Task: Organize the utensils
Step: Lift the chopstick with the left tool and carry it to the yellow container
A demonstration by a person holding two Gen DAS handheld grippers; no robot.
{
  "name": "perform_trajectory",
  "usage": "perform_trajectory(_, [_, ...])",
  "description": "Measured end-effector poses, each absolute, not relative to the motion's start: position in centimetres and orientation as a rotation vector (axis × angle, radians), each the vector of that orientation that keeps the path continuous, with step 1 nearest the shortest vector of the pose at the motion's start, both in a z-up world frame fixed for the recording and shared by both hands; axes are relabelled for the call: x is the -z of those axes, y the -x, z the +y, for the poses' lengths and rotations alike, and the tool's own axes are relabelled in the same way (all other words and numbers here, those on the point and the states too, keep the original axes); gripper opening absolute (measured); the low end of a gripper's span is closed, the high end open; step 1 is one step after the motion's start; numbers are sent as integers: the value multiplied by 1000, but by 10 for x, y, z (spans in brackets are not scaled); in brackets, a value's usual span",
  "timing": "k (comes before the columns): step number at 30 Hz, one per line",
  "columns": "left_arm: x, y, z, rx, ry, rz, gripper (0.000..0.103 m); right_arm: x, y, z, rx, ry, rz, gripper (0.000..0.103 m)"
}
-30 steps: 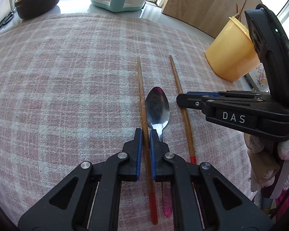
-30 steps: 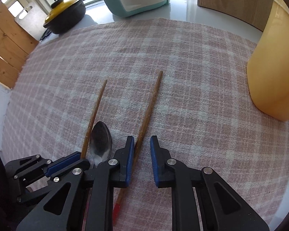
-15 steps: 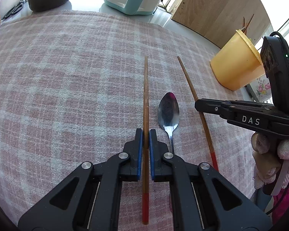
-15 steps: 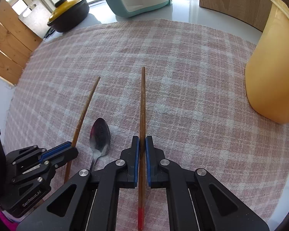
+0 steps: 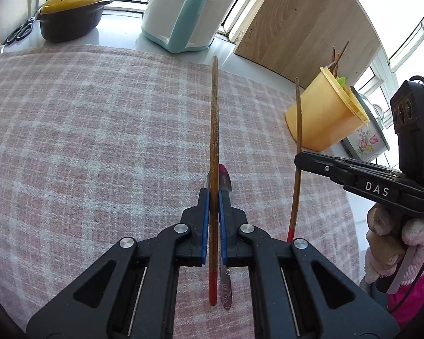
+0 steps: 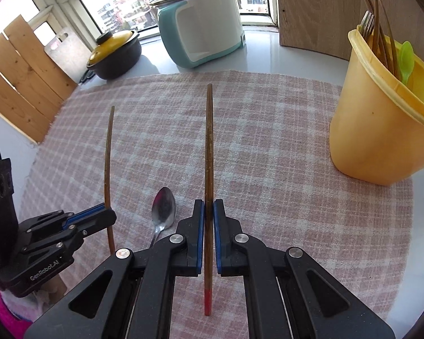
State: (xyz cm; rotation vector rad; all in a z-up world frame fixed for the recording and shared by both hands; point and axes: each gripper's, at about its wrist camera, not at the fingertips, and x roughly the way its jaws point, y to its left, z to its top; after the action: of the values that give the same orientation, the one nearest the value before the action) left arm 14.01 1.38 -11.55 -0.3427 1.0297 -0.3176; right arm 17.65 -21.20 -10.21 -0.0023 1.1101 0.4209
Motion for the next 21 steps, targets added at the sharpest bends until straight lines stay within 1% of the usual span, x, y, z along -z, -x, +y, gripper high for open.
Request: perform_trajectory(21, [52,-140,-27,420,282,908,4,30,-153,-255,-383,-49,912,5])
